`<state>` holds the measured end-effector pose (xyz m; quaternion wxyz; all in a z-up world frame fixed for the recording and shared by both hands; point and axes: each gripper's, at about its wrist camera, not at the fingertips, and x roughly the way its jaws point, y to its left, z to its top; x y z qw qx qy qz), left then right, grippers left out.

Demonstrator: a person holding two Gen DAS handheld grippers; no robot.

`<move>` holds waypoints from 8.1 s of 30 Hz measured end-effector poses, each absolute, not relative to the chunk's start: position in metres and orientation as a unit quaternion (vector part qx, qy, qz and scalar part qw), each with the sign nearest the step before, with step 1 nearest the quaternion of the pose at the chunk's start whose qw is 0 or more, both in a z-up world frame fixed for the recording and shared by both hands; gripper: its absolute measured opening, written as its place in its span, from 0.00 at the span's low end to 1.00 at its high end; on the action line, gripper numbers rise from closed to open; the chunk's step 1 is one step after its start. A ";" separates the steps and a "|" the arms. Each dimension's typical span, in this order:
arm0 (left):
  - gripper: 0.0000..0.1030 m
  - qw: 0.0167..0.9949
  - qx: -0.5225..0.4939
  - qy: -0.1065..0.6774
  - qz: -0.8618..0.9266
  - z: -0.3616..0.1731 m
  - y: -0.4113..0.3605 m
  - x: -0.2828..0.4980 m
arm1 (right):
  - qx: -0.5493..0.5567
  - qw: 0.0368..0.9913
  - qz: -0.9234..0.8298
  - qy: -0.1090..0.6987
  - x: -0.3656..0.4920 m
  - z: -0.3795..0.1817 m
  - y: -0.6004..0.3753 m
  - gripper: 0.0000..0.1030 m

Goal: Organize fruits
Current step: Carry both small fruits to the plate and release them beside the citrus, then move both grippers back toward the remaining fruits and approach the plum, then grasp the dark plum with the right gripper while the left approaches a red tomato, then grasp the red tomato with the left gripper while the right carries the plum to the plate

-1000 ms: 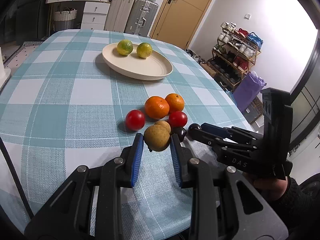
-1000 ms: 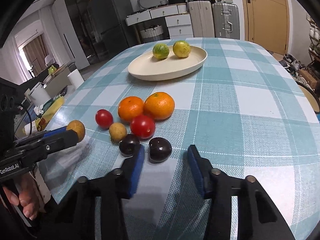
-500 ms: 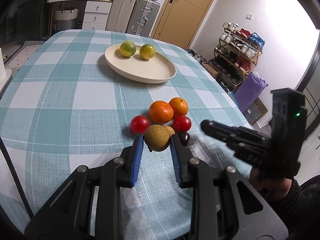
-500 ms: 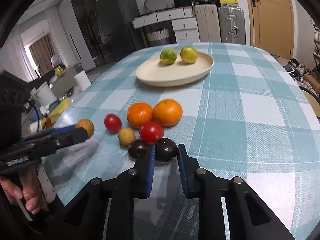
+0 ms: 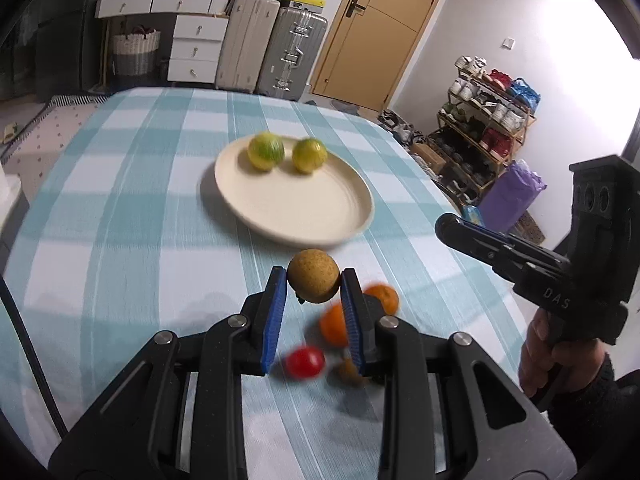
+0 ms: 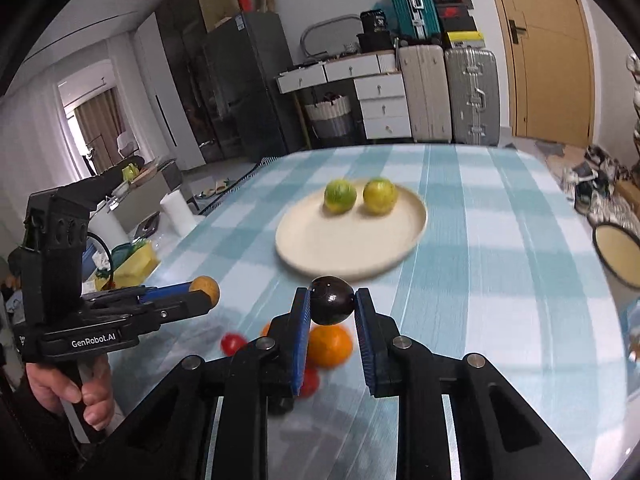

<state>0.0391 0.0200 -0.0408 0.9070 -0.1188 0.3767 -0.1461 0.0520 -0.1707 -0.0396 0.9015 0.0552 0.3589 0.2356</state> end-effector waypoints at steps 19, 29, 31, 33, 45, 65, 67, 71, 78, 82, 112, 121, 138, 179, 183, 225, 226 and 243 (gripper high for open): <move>0.24 0.883 -0.085 0.432 -0.163 -0.061 -0.031 0.201 | 0.100 0.880 0.215 0.411 0.193 -0.053 -0.153 0.22; 0.24 0.877 -0.086 0.448 -0.149 -0.082 -0.027 0.241 | 0.113 0.870 0.199 0.436 0.233 -0.085 -0.160 0.22; 0.24 0.876 -0.088 0.451 -0.149 -0.086 -0.027 0.245 | 0.117 0.868 0.199 0.439 0.235 -0.090 -0.160 0.22; 0.24 0.873 -0.089 0.455 -0.152 -0.089 -0.027 0.249 | 0.117 0.865 0.197 0.447 0.236 -0.095 -0.159 0.22; 0.26 0.870 -0.063 0.467 -0.145 -0.095 -0.041 0.258 | 0.144 0.856 0.190 0.459 0.245 -0.111 -0.165 0.23; 0.59 0.892 -0.088 0.433 -0.099 -0.066 0.000 0.186 | 0.177 0.884 0.205 0.380 0.181 -0.076 -0.199 0.72; 0.60 0.894 -0.086 0.428 -0.094 -0.063 0.003 0.172 | 0.173 0.889 0.203 0.372 0.169 -0.071 -0.201 0.74; 0.73 0.902 -0.078 0.415 -0.087 -0.054 0.007 0.143 | 0.157 0.901 0.195 0.355 0.144 -0.064 -0.201 0.78; 0.80 0.921 -0.043 0.382 -0.057 -0.040 0.005 0.099 | 0.133 0.916 0.191 0.328 0.109 -0.052 -0.190 0.86; 0.81 0.925 -0.029 0.378 -0.032 -0.039 0.004 0.079 | 0.109 0.922 0.195 0.315 0.093 -0.047 -0.178 0.89; 0.99 0.930 -0.058 0.361 -0.035 -0.081 -0.004 -0.037 | 0.099 0.910 0.161 0.368 -0.012 -0.074 -0.167 0.98; 0.99 0.917 -0.080 0.388 -0.034 -0.106 0.005 -0.040 | 0.099 0.903 0.191 0.371 -0.027 -0.086 -0.161 0.98; 0.99 0.917 -0.090 0.388 -0.029 -0.108 0.013 -0.042 | 0.074 0.888 0.223 0.395 -0.021 -0.102 -0.135 0.66; 0.99 0.917 -0.085 0.388 -0.021 -0.099 0.021 -0.030 | 0.114 0.879 0.242 0.393 -0.021 -0.113 -0.144 0.24; 0.99 0.916 -0.079 0.393 -0.028 -0.100 0.017 -0.021 | 0.115 0.883 0.240 0.386 -0.025 -0.110 -0.146 0.24; 0.23 0.880 -0.105 0.435 -0.160 -0.093 0.008 0.031 | 0.117 0.894 0.249 0.353 -0.015 -0.068 -0.162 0.24; 0.23 0.881 -0.107 0.432 -0.162 -0.087 0.010 0.034 | 0.115 0.895 0.251 0.351 -0.013 -0.062 -0.162 0.24; 0.23 0.887 -0.128 0.407 -0.179 -0.025 0.029 0.130 | 0.064 0.890 0.285 0.350 0.089 -0.006 -0.131 0.24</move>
